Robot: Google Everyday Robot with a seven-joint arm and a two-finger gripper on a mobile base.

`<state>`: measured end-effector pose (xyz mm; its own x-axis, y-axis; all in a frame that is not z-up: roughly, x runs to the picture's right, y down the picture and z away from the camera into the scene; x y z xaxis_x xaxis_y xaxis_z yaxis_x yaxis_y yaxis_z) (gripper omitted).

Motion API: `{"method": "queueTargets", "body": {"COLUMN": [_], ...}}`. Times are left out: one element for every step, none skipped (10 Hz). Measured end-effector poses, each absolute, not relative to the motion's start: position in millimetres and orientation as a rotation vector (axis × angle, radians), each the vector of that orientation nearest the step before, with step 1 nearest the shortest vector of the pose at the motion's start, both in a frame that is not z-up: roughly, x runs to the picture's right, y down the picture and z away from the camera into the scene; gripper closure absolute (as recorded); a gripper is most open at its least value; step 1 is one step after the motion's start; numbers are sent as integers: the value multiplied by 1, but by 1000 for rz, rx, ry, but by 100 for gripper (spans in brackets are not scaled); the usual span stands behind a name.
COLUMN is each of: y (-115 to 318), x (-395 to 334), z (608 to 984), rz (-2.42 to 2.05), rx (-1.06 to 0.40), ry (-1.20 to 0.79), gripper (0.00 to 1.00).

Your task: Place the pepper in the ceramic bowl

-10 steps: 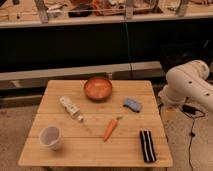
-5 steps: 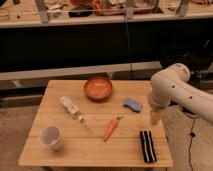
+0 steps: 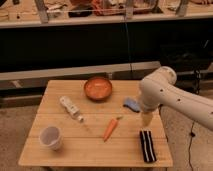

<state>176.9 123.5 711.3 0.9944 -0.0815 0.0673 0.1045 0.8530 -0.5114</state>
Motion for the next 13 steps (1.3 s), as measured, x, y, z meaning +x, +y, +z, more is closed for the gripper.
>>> {"method": "queueTargets", "body": {"y": [126,129,131,132,135,136,138,141,143,146,148,149,153], "x": [174,170,164,155,147,146,143,135,129,123,116,114,110], "z": [714,719,723,727,732,734,737,741,745,748,751,754,757], "rz": [-117,-142,-159,-180,-202,-215,-232,-252,-270,-284,-299,-317,-333], "rx": [-538,-535,-535,-532,-529,-527,-526,-526,-526,-528,-529,-527,-531], "ry": [-54,-66,-77,-89,-102,-110,-120,-134,-145,-155,-168,-177,-190], "gripper": [20,20,20,20,20,20,20,20,20,20,20,20,20]}}
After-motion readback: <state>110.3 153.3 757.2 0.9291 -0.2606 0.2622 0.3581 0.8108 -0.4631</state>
